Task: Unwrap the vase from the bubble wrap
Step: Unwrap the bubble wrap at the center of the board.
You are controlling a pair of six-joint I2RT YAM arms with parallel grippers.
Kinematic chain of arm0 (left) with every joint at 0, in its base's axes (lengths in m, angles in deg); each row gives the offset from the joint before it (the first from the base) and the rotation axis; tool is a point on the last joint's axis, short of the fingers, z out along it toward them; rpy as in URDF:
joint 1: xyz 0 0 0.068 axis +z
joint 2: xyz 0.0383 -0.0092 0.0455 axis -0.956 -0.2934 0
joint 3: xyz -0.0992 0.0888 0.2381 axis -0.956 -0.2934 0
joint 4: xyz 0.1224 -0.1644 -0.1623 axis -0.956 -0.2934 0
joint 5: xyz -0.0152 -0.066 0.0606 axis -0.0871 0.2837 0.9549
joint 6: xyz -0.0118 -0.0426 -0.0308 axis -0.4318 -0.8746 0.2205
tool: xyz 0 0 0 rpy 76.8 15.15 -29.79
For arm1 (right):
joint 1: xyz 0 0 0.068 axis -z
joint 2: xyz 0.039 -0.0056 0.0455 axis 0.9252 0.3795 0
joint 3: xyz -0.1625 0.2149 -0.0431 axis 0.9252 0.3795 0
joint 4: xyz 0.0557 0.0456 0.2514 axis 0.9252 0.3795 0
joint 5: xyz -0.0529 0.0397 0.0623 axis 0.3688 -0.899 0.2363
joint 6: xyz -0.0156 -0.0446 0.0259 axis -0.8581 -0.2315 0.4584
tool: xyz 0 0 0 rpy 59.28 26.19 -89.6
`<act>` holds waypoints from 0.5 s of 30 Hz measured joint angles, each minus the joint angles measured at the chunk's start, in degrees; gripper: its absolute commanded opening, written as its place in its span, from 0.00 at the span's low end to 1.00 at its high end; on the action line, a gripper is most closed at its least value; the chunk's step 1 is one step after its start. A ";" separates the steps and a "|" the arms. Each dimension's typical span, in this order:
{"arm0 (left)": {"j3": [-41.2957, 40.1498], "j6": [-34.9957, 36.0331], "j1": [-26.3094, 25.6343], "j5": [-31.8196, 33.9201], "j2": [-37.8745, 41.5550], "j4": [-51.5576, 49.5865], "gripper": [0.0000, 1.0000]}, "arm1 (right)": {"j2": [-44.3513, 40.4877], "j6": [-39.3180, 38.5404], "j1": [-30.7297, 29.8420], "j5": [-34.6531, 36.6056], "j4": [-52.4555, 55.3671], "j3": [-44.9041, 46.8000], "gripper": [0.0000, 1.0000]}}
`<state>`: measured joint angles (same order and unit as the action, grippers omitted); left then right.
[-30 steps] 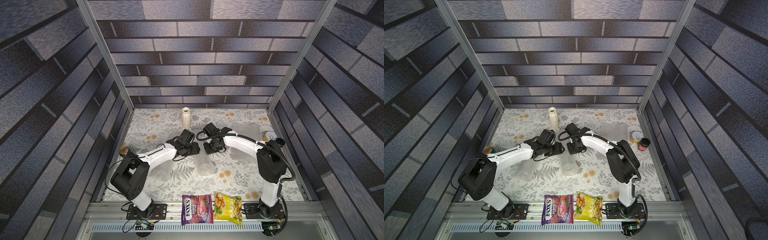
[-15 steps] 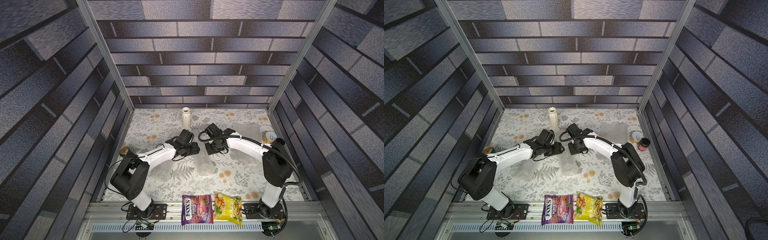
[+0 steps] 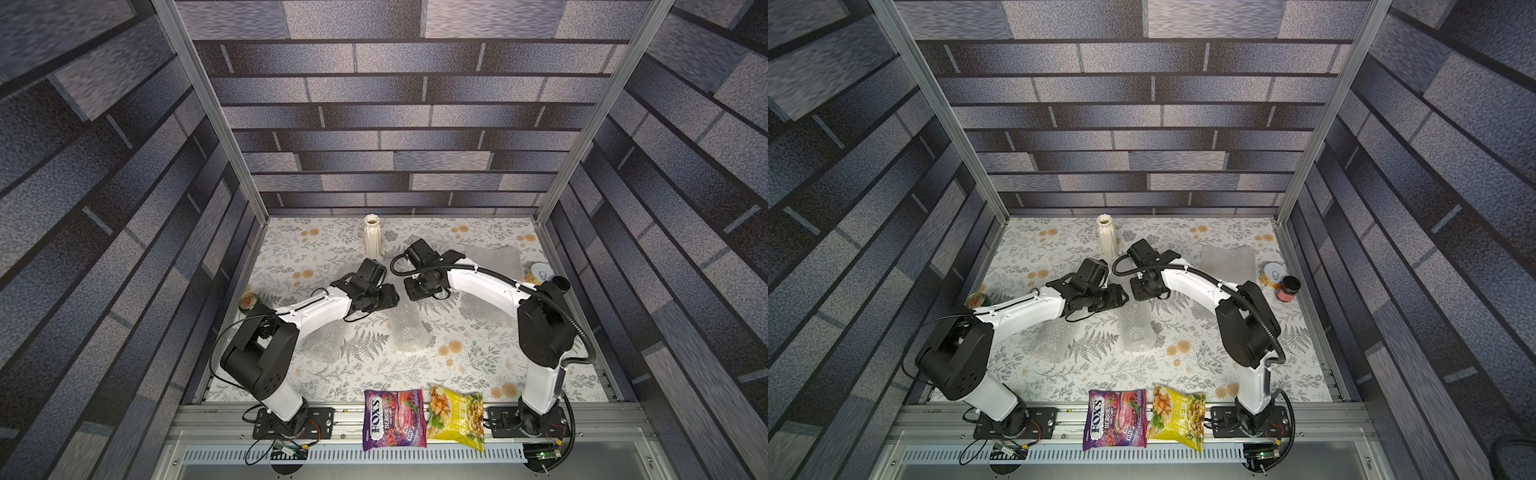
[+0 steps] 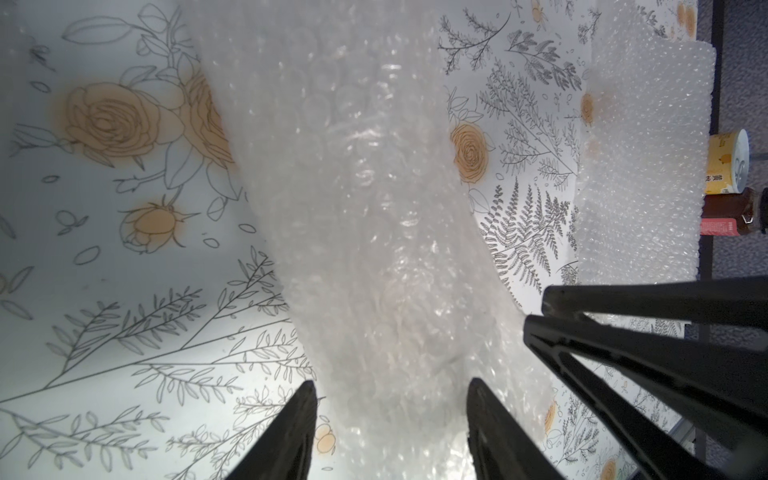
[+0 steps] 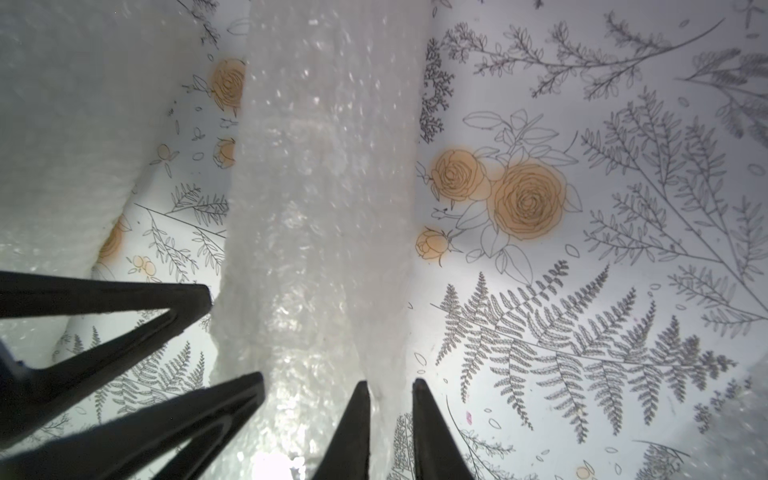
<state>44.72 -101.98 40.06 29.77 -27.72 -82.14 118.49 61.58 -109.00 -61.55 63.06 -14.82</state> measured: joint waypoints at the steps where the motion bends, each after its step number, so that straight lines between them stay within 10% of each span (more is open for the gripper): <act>1: 0.00 0.00 0.00 0.00 0.02 0.00 0.59 | 0.63 -0.15 0.00 -0.11 0.00 -0.76 0.21; 15: 0.00 0.00 0.00 0.00 0.00 0.00 0.59 | 3.41 -0.33 -0.11 -0.33 -0.37 -3.32 0.28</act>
<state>44.72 -101.98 40.06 29.77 -27.72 -82.14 121.90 61.25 -109.11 -61.88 62.69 -18.14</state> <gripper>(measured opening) 0.589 0.270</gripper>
